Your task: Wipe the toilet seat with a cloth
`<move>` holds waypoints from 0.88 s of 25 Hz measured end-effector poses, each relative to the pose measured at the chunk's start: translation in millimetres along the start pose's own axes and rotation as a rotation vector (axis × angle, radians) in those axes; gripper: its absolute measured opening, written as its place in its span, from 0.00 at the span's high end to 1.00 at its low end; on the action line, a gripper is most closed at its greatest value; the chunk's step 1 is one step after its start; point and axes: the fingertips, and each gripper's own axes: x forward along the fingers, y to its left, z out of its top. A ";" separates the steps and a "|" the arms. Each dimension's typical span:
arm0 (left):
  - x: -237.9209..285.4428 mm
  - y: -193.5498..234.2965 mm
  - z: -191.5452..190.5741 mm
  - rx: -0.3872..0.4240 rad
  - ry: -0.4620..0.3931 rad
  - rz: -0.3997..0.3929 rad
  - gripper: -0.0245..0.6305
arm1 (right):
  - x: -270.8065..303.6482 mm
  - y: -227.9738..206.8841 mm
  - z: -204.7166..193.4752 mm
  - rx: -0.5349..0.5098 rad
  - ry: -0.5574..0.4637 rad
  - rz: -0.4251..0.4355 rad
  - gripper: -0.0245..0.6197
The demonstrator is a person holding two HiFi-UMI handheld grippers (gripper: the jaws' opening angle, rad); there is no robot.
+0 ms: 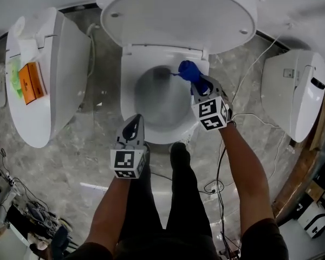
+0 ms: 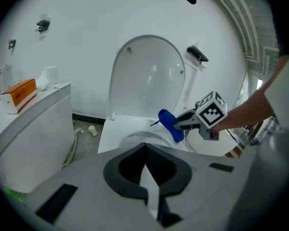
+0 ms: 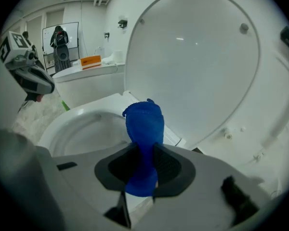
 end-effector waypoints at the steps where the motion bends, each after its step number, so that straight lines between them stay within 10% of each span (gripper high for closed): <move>1: 1.4 1.2 -1.1 0.006 0.001 -0.003 0.96 | 8.1 -5.4 -2.9 -0.025 0.016 -0.004 0.82; 22: 2.7 9.4 -26.9 -0.023 0.041 0.011 0.96 | 47.4 -21.8 -55.6 -0.198 0.198 0.122 0.82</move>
